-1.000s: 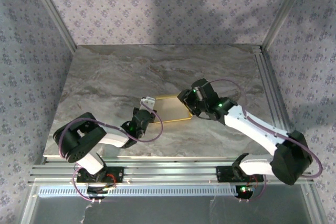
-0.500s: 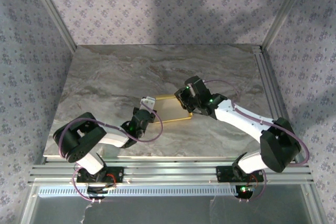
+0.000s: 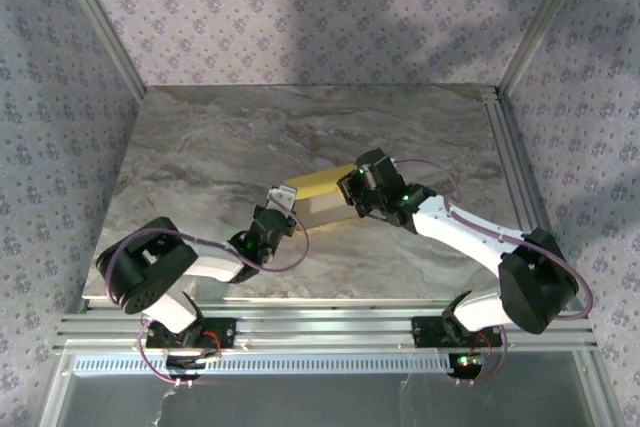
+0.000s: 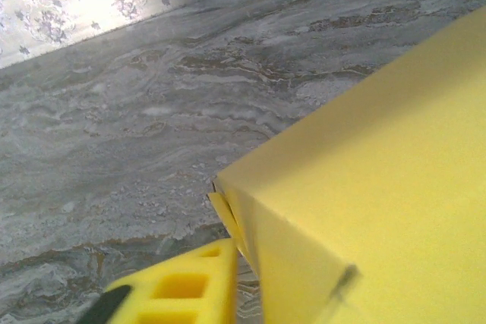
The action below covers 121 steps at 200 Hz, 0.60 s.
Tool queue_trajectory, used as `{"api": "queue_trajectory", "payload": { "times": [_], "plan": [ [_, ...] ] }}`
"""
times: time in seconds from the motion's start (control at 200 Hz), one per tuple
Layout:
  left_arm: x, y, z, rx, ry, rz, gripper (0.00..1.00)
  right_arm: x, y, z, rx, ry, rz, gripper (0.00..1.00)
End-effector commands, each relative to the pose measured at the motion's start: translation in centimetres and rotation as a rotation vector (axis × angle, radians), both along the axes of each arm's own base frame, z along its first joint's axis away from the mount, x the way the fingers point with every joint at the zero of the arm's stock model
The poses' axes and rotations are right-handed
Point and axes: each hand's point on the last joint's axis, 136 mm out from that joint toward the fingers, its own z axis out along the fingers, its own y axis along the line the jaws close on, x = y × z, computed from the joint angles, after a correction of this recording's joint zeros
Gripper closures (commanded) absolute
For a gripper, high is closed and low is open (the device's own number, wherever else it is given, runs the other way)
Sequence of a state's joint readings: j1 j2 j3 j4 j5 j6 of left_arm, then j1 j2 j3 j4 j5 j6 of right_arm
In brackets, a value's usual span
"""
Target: Fold the paper box
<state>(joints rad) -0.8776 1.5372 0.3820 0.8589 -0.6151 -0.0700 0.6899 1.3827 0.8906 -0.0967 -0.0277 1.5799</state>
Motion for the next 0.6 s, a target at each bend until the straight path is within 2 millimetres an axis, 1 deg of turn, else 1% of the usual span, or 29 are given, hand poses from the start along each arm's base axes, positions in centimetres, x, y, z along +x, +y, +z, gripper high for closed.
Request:
{"api": "queue_trajectory", "payload": {
  "times": [0.0,0.055,0.165,0.305,0.45,0.53,0.6],
  "plan": [
    [-0.4,0.1,1.6,-0.076,-0.005,0.008,0.72,-1.0,-1.3,-1.6,-0.064,0.031,-0.017,1.0],
    [-0.8,0.2,1.9,-0.101,0.006,0.003,0.66,-1.1,-1.6,-2.0,-0.067,0.04,-0.022,1.0],
    [-1.8,-0.3,2.3,-0.14,0.032,-0.026,0.61,-1.0,-1.7,-2.2,-0.064,0.044,-0.028,1.0],
    [-3.7,-1.3,2.8,-0.207,0.073,-0.078,0.6,-0.7,-1.8,-2.6,-0.059,0.051,-0.031,1.0],
    [-6.2,-2.2,3.3,-0.312,0.143,-0.155,0.59,-0.6,-2.2,-3.2,-0.059,0.058,-0.041,1.0],
    [-7.9,-2.5,4.0,-0.365,0.176,-0.195,0.59,-0.6,-2.4,-3.4,-0.061,0.063,-0.046,1.0],
    [-9.2,-2.6,5.3,-0.429,0.195,-0.232,0.6,-0.6,-2.5,-3.7,-0.058,0.067,-0.044,1.0]
  ]
}}
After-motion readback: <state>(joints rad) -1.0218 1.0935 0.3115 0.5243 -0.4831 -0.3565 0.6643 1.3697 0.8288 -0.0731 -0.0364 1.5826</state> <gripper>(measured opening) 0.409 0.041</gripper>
